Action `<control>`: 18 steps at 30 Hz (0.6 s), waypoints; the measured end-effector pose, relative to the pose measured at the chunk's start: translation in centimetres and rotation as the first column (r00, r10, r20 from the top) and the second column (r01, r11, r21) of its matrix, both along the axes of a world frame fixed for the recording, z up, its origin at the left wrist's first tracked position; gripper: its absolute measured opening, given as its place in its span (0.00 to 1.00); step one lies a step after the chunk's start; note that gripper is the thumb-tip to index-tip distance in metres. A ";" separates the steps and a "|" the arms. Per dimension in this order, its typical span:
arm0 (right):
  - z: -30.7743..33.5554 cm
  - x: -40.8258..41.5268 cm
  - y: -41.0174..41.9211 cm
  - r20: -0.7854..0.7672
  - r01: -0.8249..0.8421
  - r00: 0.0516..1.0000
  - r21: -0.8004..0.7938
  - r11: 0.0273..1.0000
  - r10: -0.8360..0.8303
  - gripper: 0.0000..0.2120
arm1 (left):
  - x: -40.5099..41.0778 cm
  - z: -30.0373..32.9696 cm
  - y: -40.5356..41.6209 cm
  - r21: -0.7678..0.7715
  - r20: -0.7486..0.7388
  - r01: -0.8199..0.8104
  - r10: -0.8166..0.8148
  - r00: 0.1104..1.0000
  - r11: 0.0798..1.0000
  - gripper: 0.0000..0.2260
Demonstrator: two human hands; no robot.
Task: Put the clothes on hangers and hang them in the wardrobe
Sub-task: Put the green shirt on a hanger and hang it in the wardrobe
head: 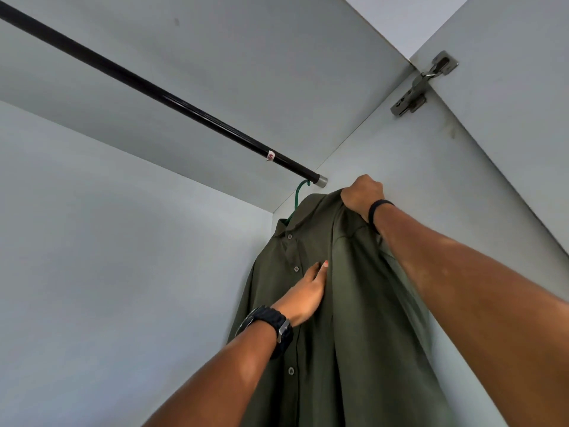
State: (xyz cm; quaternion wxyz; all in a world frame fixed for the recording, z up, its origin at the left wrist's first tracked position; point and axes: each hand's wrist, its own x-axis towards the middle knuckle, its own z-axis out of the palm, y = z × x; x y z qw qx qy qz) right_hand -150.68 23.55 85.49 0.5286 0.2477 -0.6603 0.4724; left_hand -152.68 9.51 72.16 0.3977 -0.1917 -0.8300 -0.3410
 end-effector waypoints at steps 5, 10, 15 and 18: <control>0.8 -1.1 -0.7 -0.047 0.012 0.999 -0.036 0.999 -0.014 0.14 | -2.0 0.7 0.2 0.024 -0.015 0.055 -0.055 0.998 0.998 0.29; 1.3 -0.9 -0.1 -0.101 0.001 0.995 -0.107 0.994 -0.012 0.13 | -2.0 1.4 0.2 0.035 -0.026 0.078 -0.077 0.997 0.996 0.27; 1.2 -0.1 1.9 -0.083 0.014 0.996 -0.120 0.993 -0.024 0.15 | -0.7 2.1 0.9 0.006 -0.045 0.051 -0.051 0.998 0.999 0.33; -0.4 0.0 2.6 -0.073 0.071 0.994 -0.059 0.996 -0.075 0.15 | 0.8 1.9 2.0 0.016 -0.072 0.038 -0.037 0.997 0.999 0.32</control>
